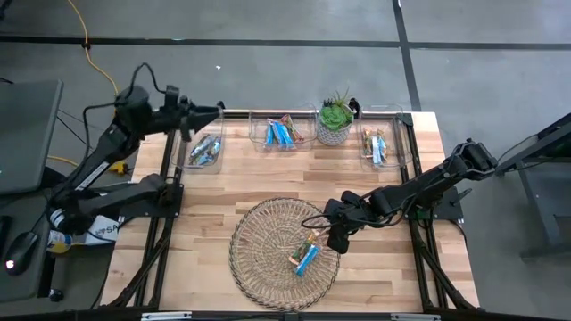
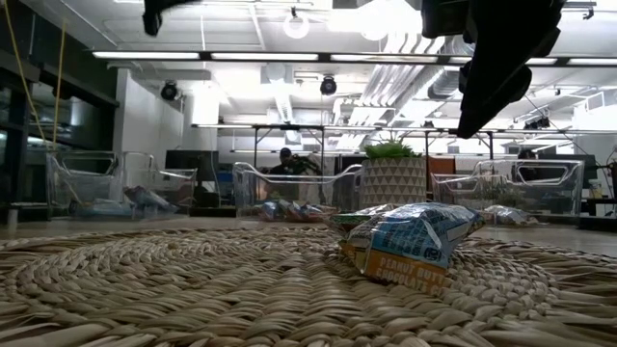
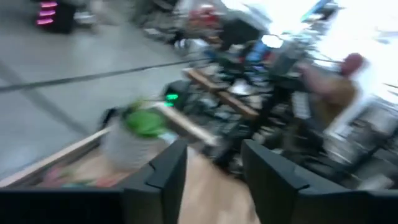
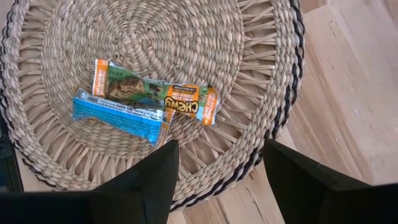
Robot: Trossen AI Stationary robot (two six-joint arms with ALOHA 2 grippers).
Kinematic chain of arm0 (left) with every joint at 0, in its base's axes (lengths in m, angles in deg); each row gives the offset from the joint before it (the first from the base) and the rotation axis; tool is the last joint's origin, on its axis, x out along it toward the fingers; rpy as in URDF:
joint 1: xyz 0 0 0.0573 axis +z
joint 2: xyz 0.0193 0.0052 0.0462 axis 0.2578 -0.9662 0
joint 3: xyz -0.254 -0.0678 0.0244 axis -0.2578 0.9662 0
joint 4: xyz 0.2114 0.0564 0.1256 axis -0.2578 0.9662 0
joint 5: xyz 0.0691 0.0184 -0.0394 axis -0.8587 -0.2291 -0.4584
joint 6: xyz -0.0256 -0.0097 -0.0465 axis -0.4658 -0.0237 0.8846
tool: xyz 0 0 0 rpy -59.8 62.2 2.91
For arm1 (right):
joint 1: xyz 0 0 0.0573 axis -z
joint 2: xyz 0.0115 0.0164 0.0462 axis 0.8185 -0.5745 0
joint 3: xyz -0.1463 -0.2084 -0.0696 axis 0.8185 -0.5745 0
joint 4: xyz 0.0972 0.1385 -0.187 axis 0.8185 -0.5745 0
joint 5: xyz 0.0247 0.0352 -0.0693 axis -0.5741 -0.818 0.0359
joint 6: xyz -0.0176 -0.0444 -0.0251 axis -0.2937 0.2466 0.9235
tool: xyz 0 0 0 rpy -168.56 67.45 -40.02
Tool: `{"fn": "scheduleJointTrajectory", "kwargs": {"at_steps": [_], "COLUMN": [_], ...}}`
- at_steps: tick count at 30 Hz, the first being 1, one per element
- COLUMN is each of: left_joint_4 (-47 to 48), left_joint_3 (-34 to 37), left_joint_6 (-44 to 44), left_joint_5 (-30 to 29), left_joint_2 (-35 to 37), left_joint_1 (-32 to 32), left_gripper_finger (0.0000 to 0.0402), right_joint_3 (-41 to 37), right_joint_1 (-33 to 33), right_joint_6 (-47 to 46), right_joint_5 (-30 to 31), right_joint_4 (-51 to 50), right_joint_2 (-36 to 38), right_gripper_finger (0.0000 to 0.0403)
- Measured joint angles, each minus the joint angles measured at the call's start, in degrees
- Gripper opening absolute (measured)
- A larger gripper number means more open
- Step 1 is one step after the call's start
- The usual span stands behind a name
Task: Pick and place Granola Bars by type
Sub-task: Put the yellow granola bar into the right transparent bin
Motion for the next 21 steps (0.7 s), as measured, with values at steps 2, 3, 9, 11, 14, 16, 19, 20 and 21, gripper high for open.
{"fn": "scheduleJointTrajectory", "kwargs": {"at_steps": [2,3,9,11,14,16,19,20,21], "left_joint_4": [-1.4,-1.8,-2.1,-2.2,-2.3,-1.8,-2.3,-2.2,-2.1], "left_joint_3": [0.0,0.0,0.0,0.0,0.0,0.0,1.1,1.8,2.7], "left_joint_6": [0.5,0.6,-2.4,-6.0,-11.1,-14.2,-16.1,-16.2,-16.2], "left_joint_5": [-0.1,-0.1,-4.7,-8.5,-16.1,-20.5,-24.0,-24.5,-24.8], "left_joint_2": [1.3,1.8,2.4,2.4,2.4,2.9,4.1,4.9,5.7], "left_joint_1": [-4.4,-6.7,-21.9,-27.2,-33.9,-37.0,-39.6,-40.0,-40.1], "left_gripper_finger": [0.013,0.0119,0.0046,0.0016,0.0007,0.0003,0.0001,0.0001,0.0001], "right_joint_3": [0.0,0.0,0.0,0.0,0.0,0.0,0.0,0.0,0.0], "right_joint_1": [0.0,0.0,0.0,0.0,0.0,0.0,0.0,0.0,0.0], "right_joint_6": [0.0,0.0,0.0,0.0,0.0,0.0,-0.1,-0.1,-0.1], "right_joint_5": [0.1,0.1,0.5,0.5,0.5,0.5,0.8,1.0,1.1], "right_joint_4": [0.0,0.0,0.0,0.0,0.0,0.0,0.0,0.0,0.0], "right_joint_2": [0.0,0.0,0.0,0.0,0.0,0.0,0.0,0.0,0.0], "right_gripper_finger": [0.0218,0.0218,0.0218,0.0218,0.0217,0.0217,0.0218,0.0217,0.0216]}}
